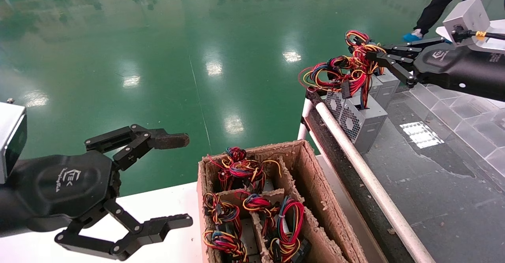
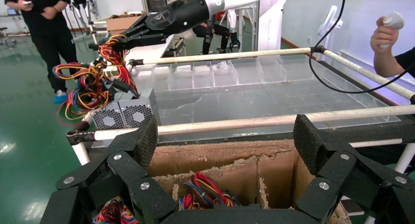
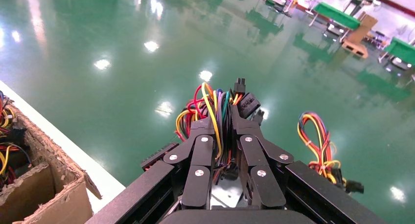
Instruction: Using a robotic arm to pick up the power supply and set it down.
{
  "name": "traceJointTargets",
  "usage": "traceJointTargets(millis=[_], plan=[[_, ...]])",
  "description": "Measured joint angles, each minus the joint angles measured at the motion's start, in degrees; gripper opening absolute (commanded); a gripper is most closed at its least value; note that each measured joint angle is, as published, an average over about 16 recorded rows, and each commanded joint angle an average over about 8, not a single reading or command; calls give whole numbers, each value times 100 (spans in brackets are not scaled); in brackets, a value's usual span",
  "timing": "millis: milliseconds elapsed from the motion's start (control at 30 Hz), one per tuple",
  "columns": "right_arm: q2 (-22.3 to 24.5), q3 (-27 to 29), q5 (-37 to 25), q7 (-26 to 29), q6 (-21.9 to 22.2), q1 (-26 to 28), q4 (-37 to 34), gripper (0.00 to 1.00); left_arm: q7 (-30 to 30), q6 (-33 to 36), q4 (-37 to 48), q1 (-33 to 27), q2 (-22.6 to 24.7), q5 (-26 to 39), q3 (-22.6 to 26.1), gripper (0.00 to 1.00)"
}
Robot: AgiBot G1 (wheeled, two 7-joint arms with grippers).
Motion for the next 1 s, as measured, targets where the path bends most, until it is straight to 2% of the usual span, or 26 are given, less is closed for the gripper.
traceJointTargets(millis=[67, 500, 767, 1000], plan=[[-5, 1, 1, -20, -3, 20, -64, 100, 0, 0, 0, 0, 0, 0, 0, 100], [32, 47, 67, -40, -112, 91, -323, 100, 0, 0, 0, 0, 0, 0, 0, 100], [88, 186, 281, 173, -180, 91, -434, 100, 0, -1, 0, 1, 0, 0, 0, 100], [194, 324, 583, 484, -220, -130, -135, 100, 1, -2, 1, 1, -1, -1, 0, 100]])
